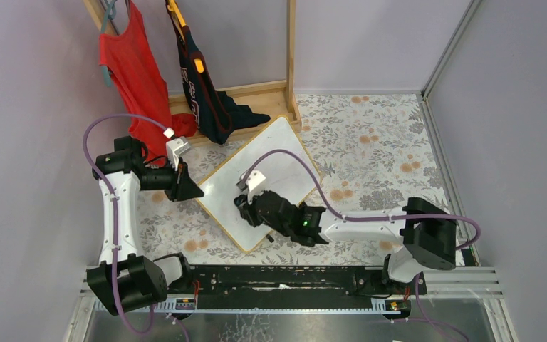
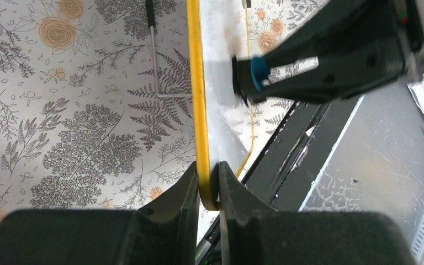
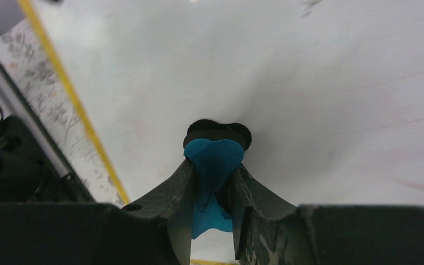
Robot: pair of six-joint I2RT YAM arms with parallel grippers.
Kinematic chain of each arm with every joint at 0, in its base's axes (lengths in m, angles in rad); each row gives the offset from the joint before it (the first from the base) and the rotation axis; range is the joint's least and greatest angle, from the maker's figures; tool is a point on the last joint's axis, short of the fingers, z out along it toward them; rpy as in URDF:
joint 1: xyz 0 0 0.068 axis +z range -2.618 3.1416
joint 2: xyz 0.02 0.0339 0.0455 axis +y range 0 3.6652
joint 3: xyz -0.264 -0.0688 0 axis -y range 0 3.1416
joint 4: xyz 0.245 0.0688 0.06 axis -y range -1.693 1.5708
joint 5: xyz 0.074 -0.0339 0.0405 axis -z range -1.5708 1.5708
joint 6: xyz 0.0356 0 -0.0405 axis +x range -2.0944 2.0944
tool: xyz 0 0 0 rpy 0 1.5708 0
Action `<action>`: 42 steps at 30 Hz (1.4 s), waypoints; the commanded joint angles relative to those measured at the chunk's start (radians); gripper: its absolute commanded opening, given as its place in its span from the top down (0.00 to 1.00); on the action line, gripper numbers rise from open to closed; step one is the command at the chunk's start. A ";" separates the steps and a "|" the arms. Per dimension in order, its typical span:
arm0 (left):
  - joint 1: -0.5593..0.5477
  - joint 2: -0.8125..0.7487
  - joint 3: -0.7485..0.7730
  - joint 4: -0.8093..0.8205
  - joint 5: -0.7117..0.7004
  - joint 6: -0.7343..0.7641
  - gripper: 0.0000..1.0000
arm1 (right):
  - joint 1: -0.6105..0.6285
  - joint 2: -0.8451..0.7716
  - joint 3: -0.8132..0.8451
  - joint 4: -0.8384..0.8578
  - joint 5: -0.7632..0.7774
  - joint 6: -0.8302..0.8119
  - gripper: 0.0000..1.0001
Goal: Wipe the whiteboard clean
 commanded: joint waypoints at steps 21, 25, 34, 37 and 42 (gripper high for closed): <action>-0.016 -0.002 -0.014 -0.024 -0.043 0.042 1.00 | 0.109 0.049 -0.046 0.070 -0.017 0.082 1.00; -0.016 -0.004 -0.013 -0.024 -0.045 0.041 1.00 | 0.134 0.071 -0.025 0.073 -0.024 0.086 1.00; -0.016 -0.006 -0.013 -0.024 -0.042 0.041 1.00 | 0.149 0.080 -0.016 0.048 0.034 0.075 1.00; -0.016 -0.005 -0.015 -0.024 -0.041 0.041 1.00 | 0.142 0.069 -0.010 0.024 0.084 0.042 1.00; -0.017 -0.006 -0.015 -0.023 -0.041 0.040 1.00 | 0.076 0.037 -0.031 0.010 0.093 0.016 1.00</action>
